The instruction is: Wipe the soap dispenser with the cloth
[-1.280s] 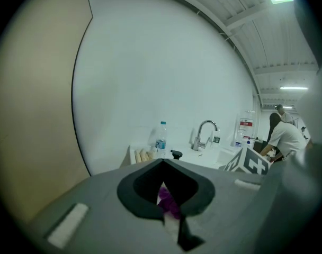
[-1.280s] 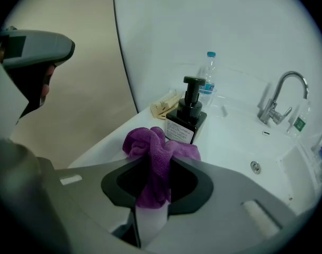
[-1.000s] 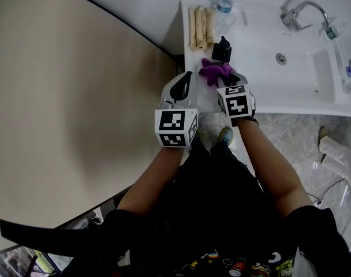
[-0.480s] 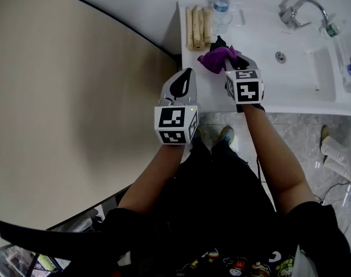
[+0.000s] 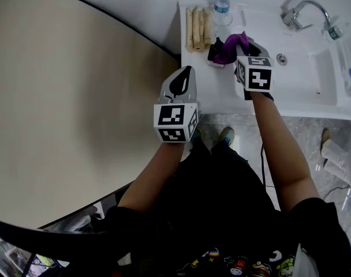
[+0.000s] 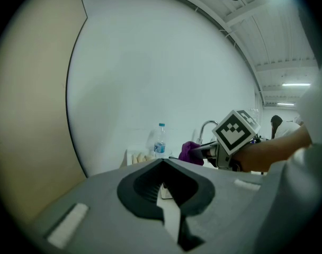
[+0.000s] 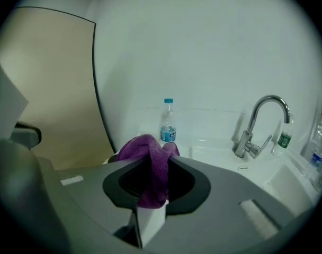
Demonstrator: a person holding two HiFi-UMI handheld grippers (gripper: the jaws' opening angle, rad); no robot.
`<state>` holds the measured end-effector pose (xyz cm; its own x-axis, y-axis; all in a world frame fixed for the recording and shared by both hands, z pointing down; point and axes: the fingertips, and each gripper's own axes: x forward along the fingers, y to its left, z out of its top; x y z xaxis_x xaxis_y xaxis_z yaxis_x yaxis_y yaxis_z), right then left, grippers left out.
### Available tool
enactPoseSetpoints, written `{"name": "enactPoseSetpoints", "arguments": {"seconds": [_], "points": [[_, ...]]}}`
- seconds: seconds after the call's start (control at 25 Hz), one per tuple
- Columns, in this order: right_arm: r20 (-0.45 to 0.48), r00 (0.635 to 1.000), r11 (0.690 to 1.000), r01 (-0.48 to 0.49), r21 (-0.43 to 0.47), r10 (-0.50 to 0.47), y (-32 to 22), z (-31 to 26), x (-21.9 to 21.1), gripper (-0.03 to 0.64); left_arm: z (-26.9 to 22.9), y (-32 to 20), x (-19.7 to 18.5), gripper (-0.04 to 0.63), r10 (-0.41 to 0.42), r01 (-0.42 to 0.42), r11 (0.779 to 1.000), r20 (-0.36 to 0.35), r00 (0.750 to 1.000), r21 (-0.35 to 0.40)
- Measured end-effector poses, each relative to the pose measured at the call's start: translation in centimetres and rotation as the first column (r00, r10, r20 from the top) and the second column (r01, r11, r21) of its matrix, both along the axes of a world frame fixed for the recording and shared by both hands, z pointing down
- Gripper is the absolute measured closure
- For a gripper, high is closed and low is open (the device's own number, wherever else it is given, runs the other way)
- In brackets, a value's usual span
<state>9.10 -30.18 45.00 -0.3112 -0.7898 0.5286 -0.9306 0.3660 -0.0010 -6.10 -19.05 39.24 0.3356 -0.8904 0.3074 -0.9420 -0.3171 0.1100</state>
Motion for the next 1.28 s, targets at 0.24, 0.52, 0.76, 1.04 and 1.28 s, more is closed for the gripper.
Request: {"name": "enactPoseSetpoints", "arguments": {"seconds": [0.24,0.52,0.76,1.04,1.28], "points": [[0.013,0.999,0.999,0.039,0.021,-0.040,-2.1,-1.0,-1.9,0.523,-0.3,-0.1,-0.7,0.594,-0.025,0.025,1.000,0.012,1.000,-0.007],[0.038,0.996,0.997,0.075,0.023,-0.076,-2.6,-0.8,-4.0,0.523,0.2,-0.2,-2.1,0.595,-0.051,0.051,0.998,0.015,0.999,-0.024],[0.078,0.989,0.992,0.125,0.024,-0.126,-2.4,-1.1,-5.1,0.523,-0.1,-0.6,-1.5,0.594,-0.037,0.037,0.999,0.015,0.999,-0.022],[0.087,0.993,0.996,0.080,-0.030,-0.077,-1.3,1.7,-3.9,0.523,0.3,-0.7,-0.7,0.595,-0.019,0.020,0.999,0.016,1.000,-0.033],[0.067,0.996,0.994,0.063,-0.090,-0.057,-0.1,5.3,-2.1,0.525,0.9,-0.6,-0.2,0.595,-0.008,0.009,0.999,0.029,1.000,-0.047]]}}
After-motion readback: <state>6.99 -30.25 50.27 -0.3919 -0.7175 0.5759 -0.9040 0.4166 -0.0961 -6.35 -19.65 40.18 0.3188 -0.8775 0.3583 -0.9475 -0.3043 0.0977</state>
